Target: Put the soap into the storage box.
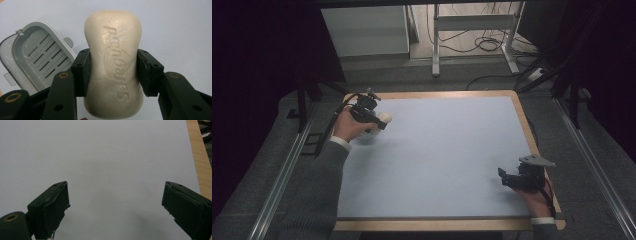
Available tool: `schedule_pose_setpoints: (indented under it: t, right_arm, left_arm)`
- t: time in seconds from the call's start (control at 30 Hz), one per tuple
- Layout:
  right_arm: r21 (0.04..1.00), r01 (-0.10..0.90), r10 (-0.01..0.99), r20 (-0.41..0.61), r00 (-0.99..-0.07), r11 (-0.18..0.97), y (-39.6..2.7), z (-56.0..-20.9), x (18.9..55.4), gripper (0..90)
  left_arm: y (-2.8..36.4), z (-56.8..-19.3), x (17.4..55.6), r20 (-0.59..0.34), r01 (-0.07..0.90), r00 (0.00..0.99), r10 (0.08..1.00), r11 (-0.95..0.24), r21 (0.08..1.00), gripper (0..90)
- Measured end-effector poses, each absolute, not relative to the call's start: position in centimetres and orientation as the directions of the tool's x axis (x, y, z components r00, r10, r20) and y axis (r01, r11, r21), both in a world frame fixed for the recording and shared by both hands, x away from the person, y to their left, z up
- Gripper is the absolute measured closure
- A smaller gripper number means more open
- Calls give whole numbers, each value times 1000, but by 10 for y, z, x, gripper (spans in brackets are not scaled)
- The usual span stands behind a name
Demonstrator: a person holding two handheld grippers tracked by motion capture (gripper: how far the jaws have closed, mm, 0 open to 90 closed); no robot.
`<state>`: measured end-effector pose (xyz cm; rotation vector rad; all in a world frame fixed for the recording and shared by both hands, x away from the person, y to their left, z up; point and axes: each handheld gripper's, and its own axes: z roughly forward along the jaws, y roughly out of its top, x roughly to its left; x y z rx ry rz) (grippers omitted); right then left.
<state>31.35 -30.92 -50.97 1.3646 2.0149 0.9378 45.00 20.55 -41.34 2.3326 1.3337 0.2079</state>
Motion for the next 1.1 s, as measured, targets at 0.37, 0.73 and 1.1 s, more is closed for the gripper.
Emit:
schedule_pose_setpoints:
  t: [0.37, 0.73, 1.1]
  right_arm:
    - [783, 571, 935, -41, -351, 248, -310, -510, 314, 71]
    - [782, 572, 937, -42, -347, 248, -312, -511, 314, 71]
    - [779, 576, 937, -42, -347, 248, -312, -511, 314, 71]
  left_arm:
    - [218, -421, 467, -111, 817, 465, 879, -377, 437, 494]
    - [232, -429, 479, -117, 845, 409, 905, -327, 423, 494]
    - [247, -440, 487, -130, 866, 348, 929, -265, 423, 494]
